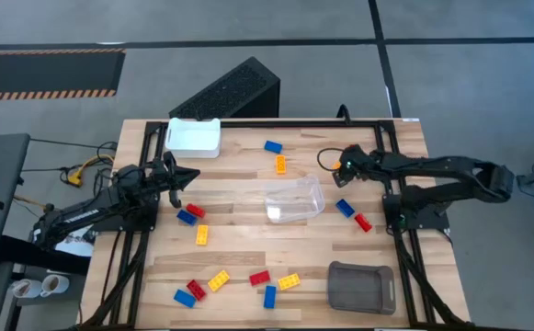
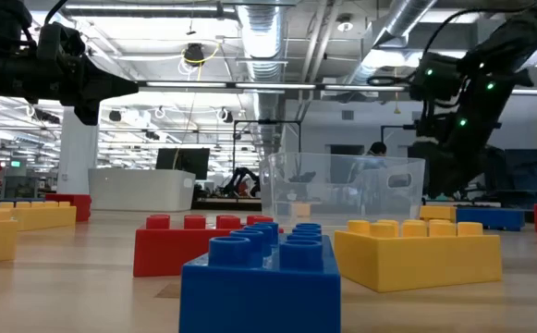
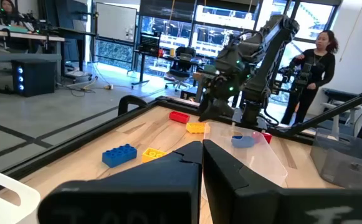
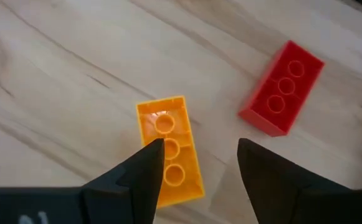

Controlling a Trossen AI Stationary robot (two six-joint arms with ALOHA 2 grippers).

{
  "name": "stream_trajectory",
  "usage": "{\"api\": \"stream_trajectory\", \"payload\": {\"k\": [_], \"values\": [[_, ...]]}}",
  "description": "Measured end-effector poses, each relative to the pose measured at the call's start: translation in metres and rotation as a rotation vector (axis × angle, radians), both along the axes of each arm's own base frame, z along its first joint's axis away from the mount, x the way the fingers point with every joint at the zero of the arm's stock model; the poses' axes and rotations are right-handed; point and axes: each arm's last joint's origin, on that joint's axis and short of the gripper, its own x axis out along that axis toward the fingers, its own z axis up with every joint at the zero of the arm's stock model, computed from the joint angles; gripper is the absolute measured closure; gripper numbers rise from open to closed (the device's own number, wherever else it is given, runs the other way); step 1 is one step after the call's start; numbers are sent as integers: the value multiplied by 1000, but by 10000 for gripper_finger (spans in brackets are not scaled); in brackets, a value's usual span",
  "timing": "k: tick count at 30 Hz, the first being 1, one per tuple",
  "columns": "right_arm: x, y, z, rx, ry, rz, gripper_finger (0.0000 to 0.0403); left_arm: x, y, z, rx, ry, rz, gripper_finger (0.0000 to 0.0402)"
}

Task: Sort & place blocks by color
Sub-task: Put the yellow game piece into the black bin

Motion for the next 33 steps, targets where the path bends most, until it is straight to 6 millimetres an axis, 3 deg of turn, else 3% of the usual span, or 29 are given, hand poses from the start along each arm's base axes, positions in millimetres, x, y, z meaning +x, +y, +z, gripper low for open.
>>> {"api": "stream_trajectory", "payload": {"k": [8,24,29,33], "values": [[7,-15,-10,53,-31,58,173,0,0,0,0,0,0,401],[9,-16,-19,146,-28,133,178,0,0,0,0,0,0,402],[9,-16,-19,152,-34,127,200,0,0,0,0,0,0,402],[9,-16,-19,154,-35,128,246,0,0,0,0,0,0,401]]}}
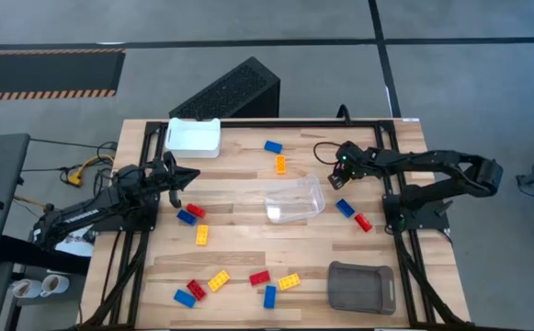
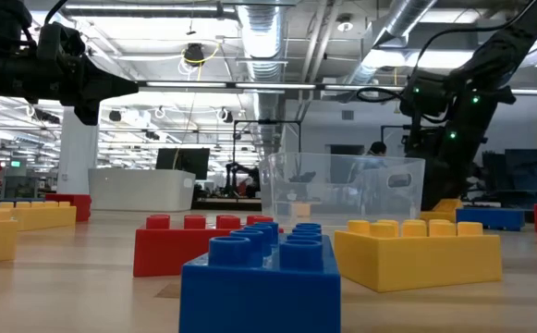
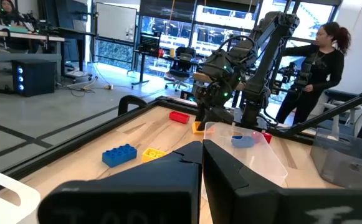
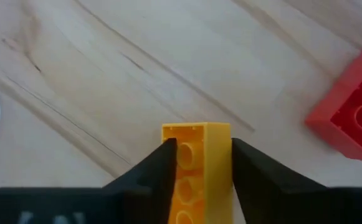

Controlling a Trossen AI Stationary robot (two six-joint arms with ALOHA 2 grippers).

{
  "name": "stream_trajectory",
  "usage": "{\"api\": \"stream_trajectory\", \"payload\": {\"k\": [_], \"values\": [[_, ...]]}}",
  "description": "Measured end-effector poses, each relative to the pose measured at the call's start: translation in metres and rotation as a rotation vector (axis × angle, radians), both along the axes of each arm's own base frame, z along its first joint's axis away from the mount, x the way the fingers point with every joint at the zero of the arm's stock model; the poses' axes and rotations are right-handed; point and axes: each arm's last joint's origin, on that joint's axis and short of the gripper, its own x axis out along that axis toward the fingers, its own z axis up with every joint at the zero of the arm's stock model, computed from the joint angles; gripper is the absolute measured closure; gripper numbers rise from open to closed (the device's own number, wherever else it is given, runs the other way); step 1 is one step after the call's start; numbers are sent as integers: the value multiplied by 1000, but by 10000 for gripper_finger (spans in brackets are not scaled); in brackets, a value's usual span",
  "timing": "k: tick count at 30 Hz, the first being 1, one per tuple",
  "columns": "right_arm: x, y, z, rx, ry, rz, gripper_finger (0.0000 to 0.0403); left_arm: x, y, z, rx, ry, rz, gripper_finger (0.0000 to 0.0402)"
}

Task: Sort & place blocks by color
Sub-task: Put the yellow game piece into the black bin

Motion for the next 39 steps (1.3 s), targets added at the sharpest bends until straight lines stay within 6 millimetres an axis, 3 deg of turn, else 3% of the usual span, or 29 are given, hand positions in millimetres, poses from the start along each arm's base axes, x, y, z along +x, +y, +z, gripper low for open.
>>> {"api": "stream_trajectory", "payload": {"k": [4,11,20,24,30,39], "values": [[1,0,1,6,-11,21,306,0,0,0,0,0,0,401],[-2,3,7,-5,-34,27,309,0,0,0,0,0,0,401],[-11,21,38,-12,-176,90,309,0,0,0,0,0,0,401],[-10,46,73,-8,-376,247,309,0,0,0,1,0,0,401],[-20,97,109,26,-521,526,309,0,0,0,0,0,0,401],[-28,184,110,335,-552,814,309,0,0,0,0,0,0,401]]}}
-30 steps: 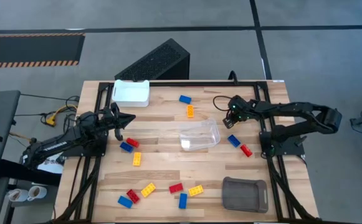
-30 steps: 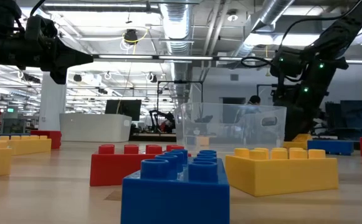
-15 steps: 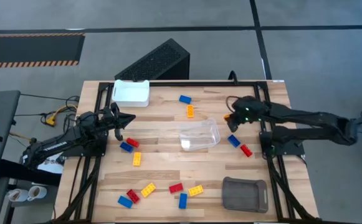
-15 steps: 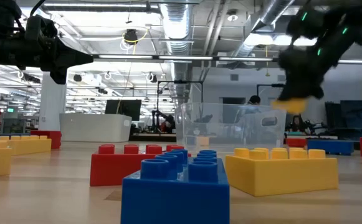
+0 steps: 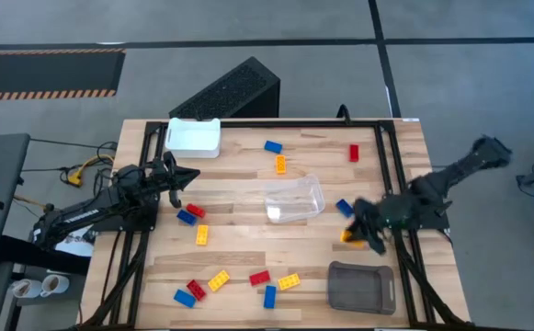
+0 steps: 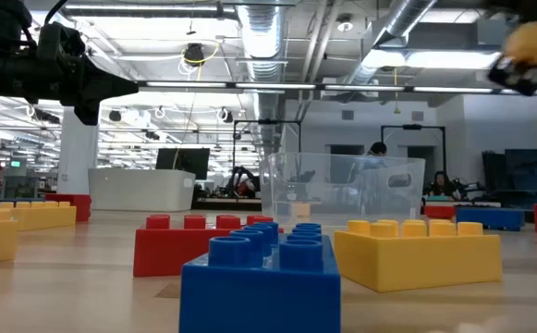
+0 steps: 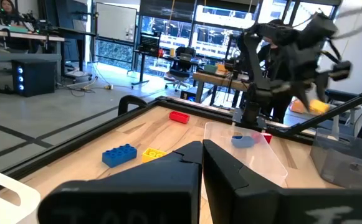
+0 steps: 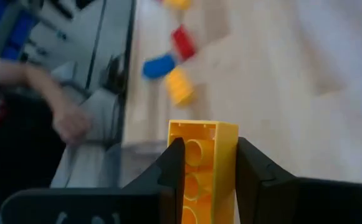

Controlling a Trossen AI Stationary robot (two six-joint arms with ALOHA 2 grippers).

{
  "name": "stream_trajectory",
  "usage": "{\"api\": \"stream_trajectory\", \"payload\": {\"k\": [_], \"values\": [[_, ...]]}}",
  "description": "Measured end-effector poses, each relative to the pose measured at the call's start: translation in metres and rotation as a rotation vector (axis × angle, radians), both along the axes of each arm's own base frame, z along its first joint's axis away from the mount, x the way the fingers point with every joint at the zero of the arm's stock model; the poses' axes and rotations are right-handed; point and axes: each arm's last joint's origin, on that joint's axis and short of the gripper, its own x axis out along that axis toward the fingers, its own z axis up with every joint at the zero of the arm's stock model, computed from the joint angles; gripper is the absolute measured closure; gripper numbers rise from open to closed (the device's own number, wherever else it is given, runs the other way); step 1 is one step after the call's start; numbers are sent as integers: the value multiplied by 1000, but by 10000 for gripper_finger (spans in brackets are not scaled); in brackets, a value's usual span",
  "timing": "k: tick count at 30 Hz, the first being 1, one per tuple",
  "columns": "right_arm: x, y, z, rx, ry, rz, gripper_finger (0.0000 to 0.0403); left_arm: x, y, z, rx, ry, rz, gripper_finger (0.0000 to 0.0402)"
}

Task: Sort & place blocks by color
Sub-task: Put the yellow game piece into the black bin, then put the blue game piece into the transparent bin

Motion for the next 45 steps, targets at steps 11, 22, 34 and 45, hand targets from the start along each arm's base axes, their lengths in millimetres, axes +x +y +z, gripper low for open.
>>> {"api": "stream_trajectory", "payload": {"k": [11,22,34,45], "values": [[5,69,-44,60,284,30,309,0,0,0,0,0,0,401],[26,77,-74,130,496,53,232,0,0,0,0,0,0,401],[29,78,-53,114,469,38,242,0,0,0,0,0,0,402],[69,34,15,-348,-106,-26,255,0,0,0,0,0,0,401]]}}
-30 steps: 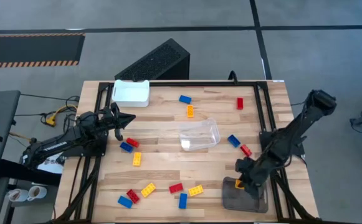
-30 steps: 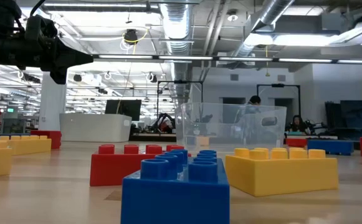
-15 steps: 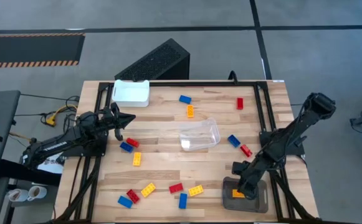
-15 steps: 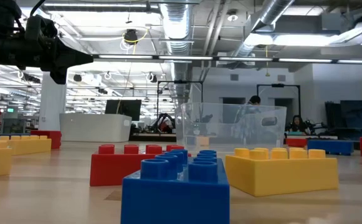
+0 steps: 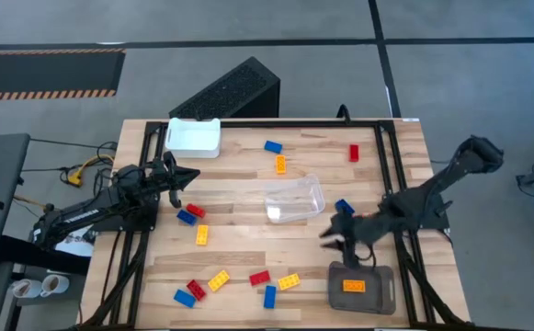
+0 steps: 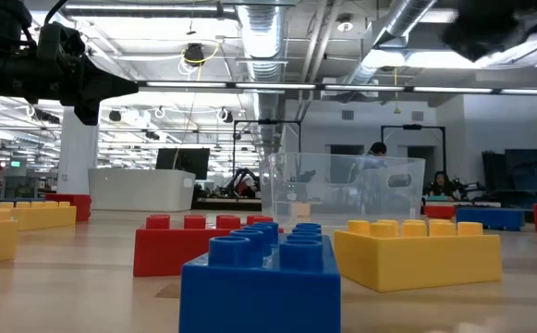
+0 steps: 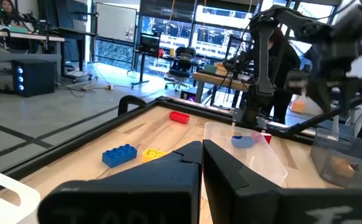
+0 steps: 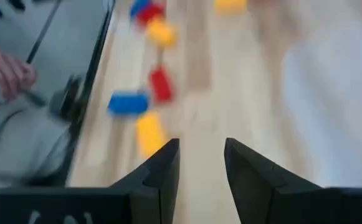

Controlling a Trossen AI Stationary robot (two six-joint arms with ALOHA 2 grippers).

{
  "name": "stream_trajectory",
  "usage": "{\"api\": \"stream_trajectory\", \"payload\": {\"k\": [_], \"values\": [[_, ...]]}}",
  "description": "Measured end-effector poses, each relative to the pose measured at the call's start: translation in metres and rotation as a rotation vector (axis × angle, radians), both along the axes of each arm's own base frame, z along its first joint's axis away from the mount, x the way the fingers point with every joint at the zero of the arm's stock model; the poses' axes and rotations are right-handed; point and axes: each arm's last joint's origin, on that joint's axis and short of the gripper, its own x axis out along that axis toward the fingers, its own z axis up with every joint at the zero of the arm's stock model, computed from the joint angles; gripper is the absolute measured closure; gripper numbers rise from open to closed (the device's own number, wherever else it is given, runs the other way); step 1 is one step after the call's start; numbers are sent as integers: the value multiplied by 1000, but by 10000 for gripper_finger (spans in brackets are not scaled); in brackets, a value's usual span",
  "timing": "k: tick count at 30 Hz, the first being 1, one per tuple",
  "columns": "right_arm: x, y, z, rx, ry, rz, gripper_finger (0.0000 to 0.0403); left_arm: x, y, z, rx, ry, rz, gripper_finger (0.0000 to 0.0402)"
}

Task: Sort & place blocks by color
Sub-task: Put the blue game piece into the transparent bin

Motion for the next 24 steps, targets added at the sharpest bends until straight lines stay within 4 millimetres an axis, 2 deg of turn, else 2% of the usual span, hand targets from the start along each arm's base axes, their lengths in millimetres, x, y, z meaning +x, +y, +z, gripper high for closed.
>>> {"api": "stream_trajectory", "payload": {"k": [5,10,19,24], "values": [[19,-28,16,-120,-179,-41,253,0,0,0,0,0,0,401],[27,-48,19,-148,-212,-111,258,0,0,0,0,0,0,401],[26,-45,19,-157,-218,-92,271,0,0,0,6,2,1,402],[30,-45,27,-191,-309,-70,270,0,0,0,6,2,1,401]]}}
